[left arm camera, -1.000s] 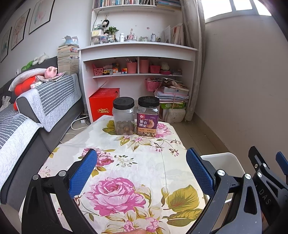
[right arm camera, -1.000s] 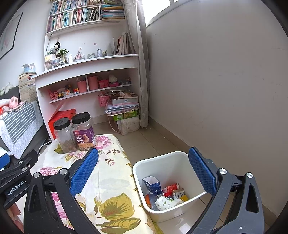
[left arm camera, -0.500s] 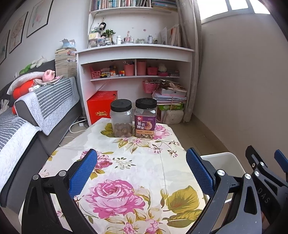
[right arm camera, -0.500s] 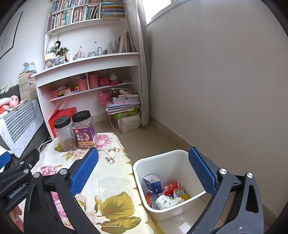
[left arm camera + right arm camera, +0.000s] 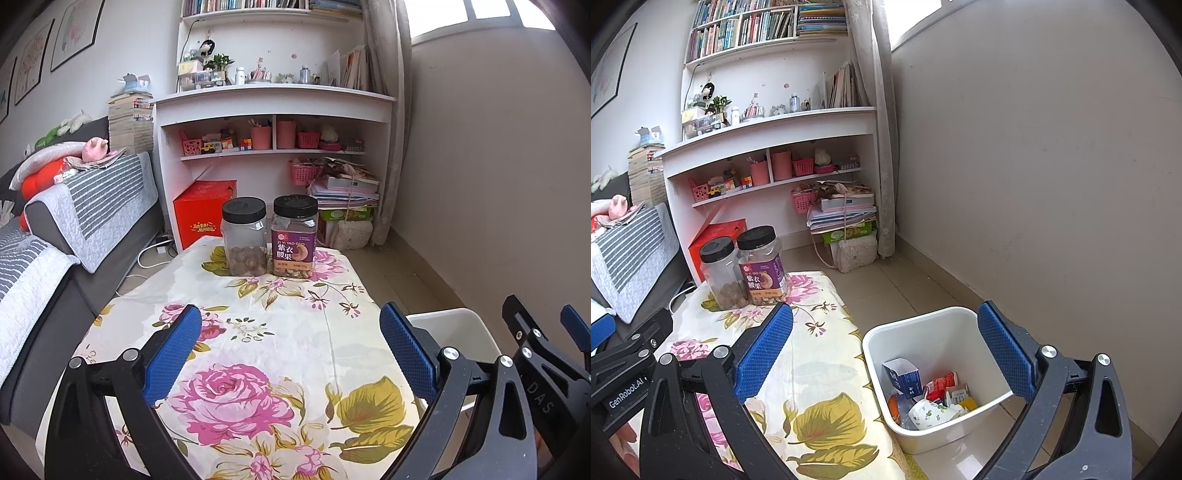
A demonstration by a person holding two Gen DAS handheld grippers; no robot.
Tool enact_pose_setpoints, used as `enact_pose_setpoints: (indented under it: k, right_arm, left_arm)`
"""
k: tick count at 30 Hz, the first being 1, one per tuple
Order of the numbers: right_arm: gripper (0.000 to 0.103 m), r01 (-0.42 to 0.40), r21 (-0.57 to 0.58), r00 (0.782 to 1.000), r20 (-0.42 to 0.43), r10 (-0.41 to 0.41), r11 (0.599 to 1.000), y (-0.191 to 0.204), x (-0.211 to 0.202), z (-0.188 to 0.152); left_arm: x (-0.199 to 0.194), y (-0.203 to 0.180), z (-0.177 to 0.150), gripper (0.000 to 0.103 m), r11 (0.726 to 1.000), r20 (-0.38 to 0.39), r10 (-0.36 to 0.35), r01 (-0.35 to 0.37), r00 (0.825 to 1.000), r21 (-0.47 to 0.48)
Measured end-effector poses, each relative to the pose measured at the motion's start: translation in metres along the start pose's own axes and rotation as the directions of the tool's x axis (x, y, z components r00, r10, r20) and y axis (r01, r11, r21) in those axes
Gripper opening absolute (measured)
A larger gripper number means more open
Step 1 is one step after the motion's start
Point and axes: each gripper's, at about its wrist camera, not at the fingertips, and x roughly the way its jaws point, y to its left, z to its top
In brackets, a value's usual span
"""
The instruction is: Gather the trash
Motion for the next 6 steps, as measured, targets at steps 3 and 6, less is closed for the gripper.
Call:
enact_pose_setpoints:
  k: [3, 6]
  right_arm:
    - [0.096, 0.002, 0.0, 1.0, 0.001, -0.002, 1.0, -0.0013, 0.0009, -0.001]
    - [0.096, 0.006, -0.003, 1.0, 0.007, -0.006, 1.0, -0.0015, 0.0011, -0.0004]
  left_arm:
    - [-0.0012, -0.0012, 0.001, 0.095, 1.0, 0.0, 0.006, -0.006, 1.0, -0.005]
    - [-0.0022, -0.0022, 0.0014, 0.095, 1.0, 0.01, 0.014, -0.014, 1.0, -0.008]
